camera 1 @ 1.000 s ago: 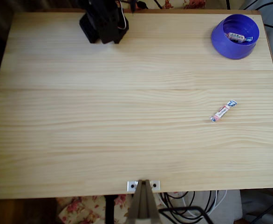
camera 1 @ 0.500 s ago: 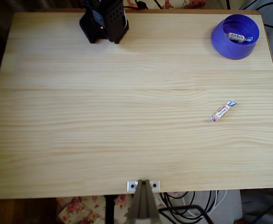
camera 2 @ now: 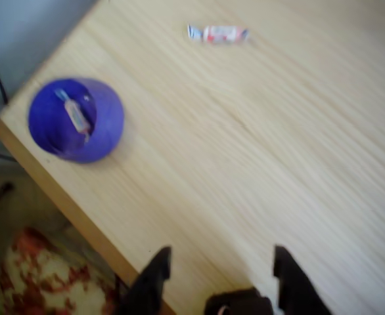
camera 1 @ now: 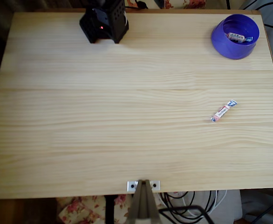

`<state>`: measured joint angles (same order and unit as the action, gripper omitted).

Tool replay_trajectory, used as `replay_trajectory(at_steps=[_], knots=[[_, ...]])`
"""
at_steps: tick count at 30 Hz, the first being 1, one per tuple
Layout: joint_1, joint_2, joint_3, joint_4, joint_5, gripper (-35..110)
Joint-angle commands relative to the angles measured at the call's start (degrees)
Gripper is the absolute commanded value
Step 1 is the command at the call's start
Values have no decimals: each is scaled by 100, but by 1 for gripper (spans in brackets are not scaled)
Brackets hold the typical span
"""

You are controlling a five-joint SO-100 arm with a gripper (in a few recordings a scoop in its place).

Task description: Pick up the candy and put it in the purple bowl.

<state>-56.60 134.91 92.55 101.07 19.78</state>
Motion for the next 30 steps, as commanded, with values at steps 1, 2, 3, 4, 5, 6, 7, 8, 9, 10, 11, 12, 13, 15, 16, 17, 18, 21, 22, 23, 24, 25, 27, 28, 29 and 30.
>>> replay_trajectory(at_steps=[1,2,3,4,5,6,7,8,9,10,11,12,13,15,16,17,18,21,22,23,24,25,27,28,29,30], knots=[[237,-422,-229,-158,-70,26],[360,-659,-246,-325,-70,26],[431,-1002,-396,-396,18,25],[475,-1441,-668,-378,79,26],[492,-1828,-967,-378,141,26],[519,-2118,-1178,-448,176,25],[545,-2373,-1345,-519,105,26],[598,-2593,-1503,-527,-26,26],[633,-2751,-1608,-545,-105,26],[659,-2865,-1670,-580,-149,26],[703,-2953,-1687,-624,-158,26],[721,-3015,-1670,-694,-26,26],[738,-3023,-1608,-817,176,26],[729,-3050,-1485,-1090,1055,26],[659,-3182,-1600,-1020,1521,28],[589,-3375,-1846,-773,1828,31],[571,-3595,-2153,-369,1942,32],[615,-3841,-2259,18,1837,30],[571,-3850,-2250,-18,1714,26],[571,-3885,-2285,-18,1740,24],[615,-3938,-2347,0,1942,25],[642,-3981,-2408,9,2118,25],[756,-4113,-2566,9,2549,24],[809,-4219,-2681,9,2795,24],[853,-4315,-2804,9,3023,24],[888,-4438,-2927,0,3340,24]])
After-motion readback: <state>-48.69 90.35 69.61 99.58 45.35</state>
